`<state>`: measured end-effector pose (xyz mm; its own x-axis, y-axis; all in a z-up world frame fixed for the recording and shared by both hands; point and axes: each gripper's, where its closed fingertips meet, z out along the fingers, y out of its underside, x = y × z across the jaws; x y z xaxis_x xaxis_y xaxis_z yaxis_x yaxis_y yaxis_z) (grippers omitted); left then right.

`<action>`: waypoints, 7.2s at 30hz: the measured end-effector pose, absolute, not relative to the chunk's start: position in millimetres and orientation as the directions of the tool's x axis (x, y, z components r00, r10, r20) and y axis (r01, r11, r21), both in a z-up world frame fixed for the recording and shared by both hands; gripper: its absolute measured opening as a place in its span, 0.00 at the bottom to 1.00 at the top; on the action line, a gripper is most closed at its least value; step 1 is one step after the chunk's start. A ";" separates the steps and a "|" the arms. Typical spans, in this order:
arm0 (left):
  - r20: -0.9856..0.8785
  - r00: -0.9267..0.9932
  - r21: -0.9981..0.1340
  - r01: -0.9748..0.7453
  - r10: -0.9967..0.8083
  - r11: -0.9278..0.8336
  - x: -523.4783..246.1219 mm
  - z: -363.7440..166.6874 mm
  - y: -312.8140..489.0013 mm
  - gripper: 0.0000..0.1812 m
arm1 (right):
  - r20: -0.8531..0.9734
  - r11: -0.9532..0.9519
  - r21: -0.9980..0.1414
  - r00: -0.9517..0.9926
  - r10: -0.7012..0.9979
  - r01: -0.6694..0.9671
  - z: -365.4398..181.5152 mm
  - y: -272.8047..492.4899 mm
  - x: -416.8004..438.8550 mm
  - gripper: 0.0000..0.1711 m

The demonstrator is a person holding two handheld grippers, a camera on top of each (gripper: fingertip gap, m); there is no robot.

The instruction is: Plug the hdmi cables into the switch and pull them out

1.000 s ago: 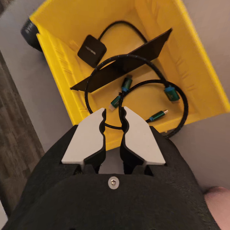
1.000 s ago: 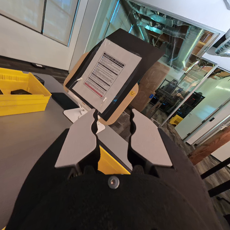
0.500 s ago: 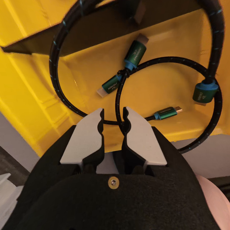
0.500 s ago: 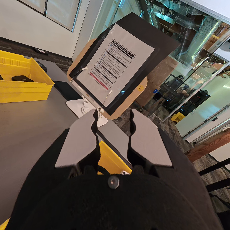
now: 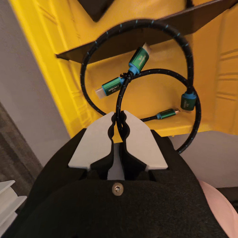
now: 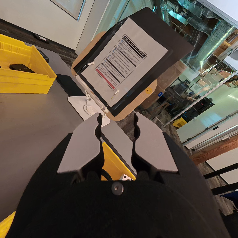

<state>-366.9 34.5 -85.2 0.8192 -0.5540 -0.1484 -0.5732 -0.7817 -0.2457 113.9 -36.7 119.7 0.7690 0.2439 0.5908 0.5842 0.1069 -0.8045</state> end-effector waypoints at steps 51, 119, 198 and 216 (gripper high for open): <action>-0.578 0.648 -0.492 -0.762 -0.496 -0.422 -359.7 -37.6 113.2 0.23 | 0.686 0.062 -0.707 0.663 0.300 0.704 93.7 -28.7 95.0 0.27; -0.791 0.047 -0.304 -0.896 -0.610 0.325 -108.4 40.7 -59.0 0.04 | 0.720 0.065 -0.682 0.653 0.235 0.728 112.8 -45.6 116.0 0.25; -0.130 -0.293 0.455 -0.866 -0.947 0.206 -326.5 -151.1 203.1 0.37 | 0.727 -0.165 -0.631 0.652 0.216 0.758 80.6 -30.6 180.1 0.25; -0.063 -0.097 0.335 -0.940 -0.993 0.071 -311.4 -154.3 183.8 0.49 | 0.734 -0.175 -0.619 0.643 0.219 0.766 79.3 -31.2 180.8 0.25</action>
<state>-311.4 183.8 -154.3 -0.0970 -0.9933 -0.0626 -0.9396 0.0707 0.3350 180.8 -31.2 79.3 0.6433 0.2187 0.7338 0.7656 -0.1747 -0.6191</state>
